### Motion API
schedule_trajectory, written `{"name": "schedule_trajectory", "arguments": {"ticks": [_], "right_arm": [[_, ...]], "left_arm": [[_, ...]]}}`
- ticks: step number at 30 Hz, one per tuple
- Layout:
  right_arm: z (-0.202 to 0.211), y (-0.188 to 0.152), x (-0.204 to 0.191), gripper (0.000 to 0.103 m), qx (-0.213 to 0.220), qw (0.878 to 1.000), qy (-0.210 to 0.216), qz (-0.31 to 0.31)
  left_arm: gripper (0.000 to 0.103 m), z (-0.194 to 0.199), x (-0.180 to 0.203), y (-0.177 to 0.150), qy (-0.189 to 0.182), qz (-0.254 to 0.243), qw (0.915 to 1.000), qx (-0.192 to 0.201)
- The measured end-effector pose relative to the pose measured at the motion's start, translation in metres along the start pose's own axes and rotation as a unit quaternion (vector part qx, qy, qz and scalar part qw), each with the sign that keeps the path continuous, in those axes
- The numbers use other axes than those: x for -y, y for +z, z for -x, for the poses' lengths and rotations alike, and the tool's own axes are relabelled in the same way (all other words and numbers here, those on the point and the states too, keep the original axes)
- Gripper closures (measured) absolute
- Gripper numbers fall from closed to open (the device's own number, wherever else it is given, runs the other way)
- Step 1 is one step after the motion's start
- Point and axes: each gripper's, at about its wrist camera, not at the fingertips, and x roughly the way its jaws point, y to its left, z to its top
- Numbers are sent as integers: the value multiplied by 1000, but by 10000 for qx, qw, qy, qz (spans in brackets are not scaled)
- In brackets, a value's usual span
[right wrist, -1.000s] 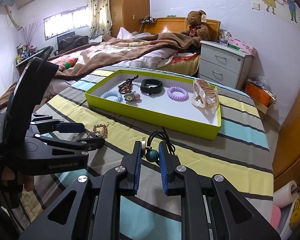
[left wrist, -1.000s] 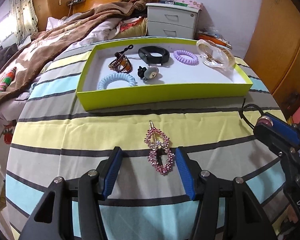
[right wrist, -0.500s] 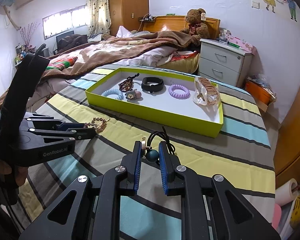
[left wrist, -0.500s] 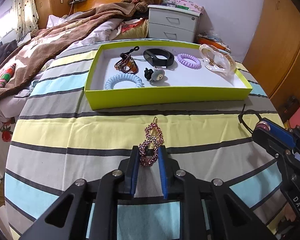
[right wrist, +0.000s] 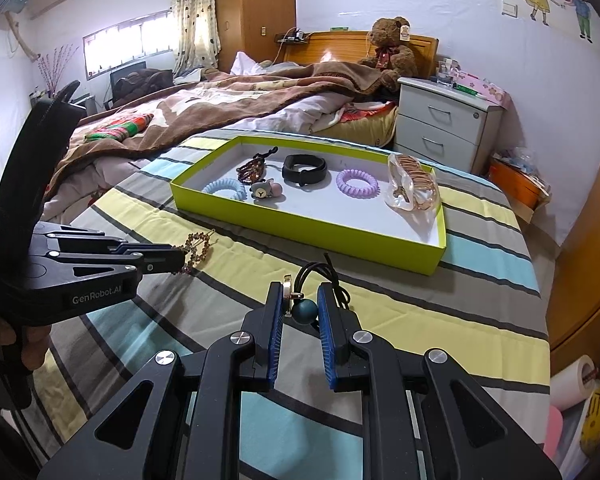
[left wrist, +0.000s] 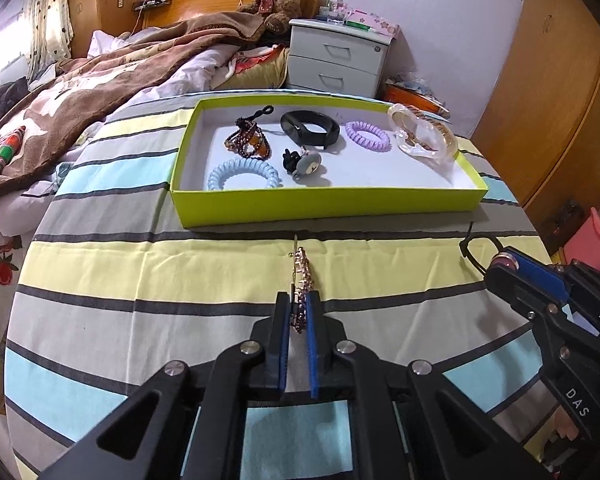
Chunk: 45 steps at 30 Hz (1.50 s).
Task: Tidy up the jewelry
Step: 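Carry the rhinestone clip and black hair tie over the green box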
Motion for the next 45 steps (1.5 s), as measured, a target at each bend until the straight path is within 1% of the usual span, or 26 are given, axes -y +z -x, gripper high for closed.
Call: {"name": "schedule_trajectory", "arguments": {"ticks": [4,10,21,32,37,45], "right_arm": [[2,1,0,85,2,10000,-13,-26],[4,3,2,85,37,10000,-49,-44],[11,16,5,85,135,9997,-180,-23],[14,46,13,85,311,9990,-326,9],[2,62,18,85,283,9990,-355,-14],[-38,82,28,85,62,9992,-393,-55]], "left_arm": [[95,0,-2,-2,-47,52,10000,-17],[95,17,0,4,-197,-11,9995,241],[95,29,4,19,-314,-70,9987,402],[95,30,-3,53,-415,-55,9977,527],[95,24,-7,69,-449,-36,9975,543],[95,2,-19,89,-396,26,9981,461]]}}
